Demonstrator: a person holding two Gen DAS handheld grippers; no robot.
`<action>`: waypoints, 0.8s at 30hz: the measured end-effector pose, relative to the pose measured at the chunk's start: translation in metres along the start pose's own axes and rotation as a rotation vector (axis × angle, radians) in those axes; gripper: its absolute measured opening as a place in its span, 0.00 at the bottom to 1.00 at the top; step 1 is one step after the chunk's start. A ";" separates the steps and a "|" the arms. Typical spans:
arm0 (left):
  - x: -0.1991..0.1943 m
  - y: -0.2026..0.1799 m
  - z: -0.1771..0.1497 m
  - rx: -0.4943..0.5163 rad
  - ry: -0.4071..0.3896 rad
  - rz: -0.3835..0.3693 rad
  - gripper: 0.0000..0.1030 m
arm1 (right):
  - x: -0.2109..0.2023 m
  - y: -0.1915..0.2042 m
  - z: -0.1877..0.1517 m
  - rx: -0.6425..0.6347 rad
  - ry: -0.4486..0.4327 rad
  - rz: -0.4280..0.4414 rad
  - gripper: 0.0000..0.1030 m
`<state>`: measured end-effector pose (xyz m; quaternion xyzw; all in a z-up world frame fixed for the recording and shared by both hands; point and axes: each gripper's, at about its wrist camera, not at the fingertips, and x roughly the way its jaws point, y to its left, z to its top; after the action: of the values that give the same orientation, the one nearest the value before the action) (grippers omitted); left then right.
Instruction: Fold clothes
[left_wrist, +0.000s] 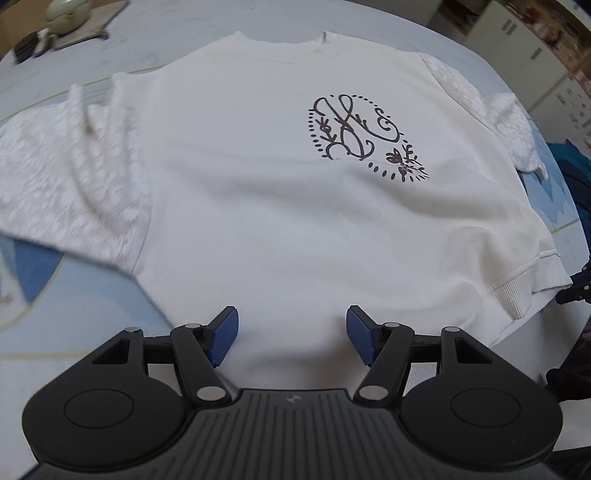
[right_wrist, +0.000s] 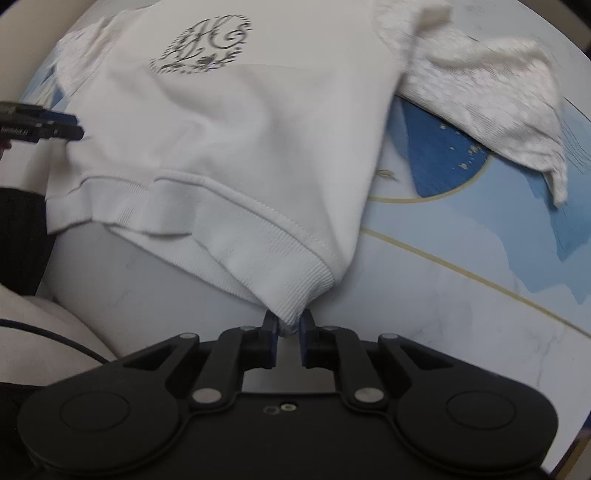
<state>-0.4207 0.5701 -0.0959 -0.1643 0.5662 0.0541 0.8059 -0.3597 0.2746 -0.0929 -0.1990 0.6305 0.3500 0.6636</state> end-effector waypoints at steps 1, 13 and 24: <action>-0.005 0.000 -0.003 -0.024 -0.005 0.017 0.62 | -0.003 -0.003 0.000 -0.009 -0.012 0.013 1.00; -0.020 -0.019 -0.082 -0.325 0.011 0.024 0.62 | -0.004 -0.056 0.017 0.020 -0.104 0.178 1.00; 0.000 -0.055 -0.077 -0.373 -0.011 0.070 0.18 | 0.027 -0.049 0.037 0.083 -0.106 0.142 1.00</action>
<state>-0.4747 0.4938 -0.1078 -0.2906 0.5472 0.1869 0.7623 -0.2996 0.2736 -0.1232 -0.1075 0.6208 0.3799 0.6773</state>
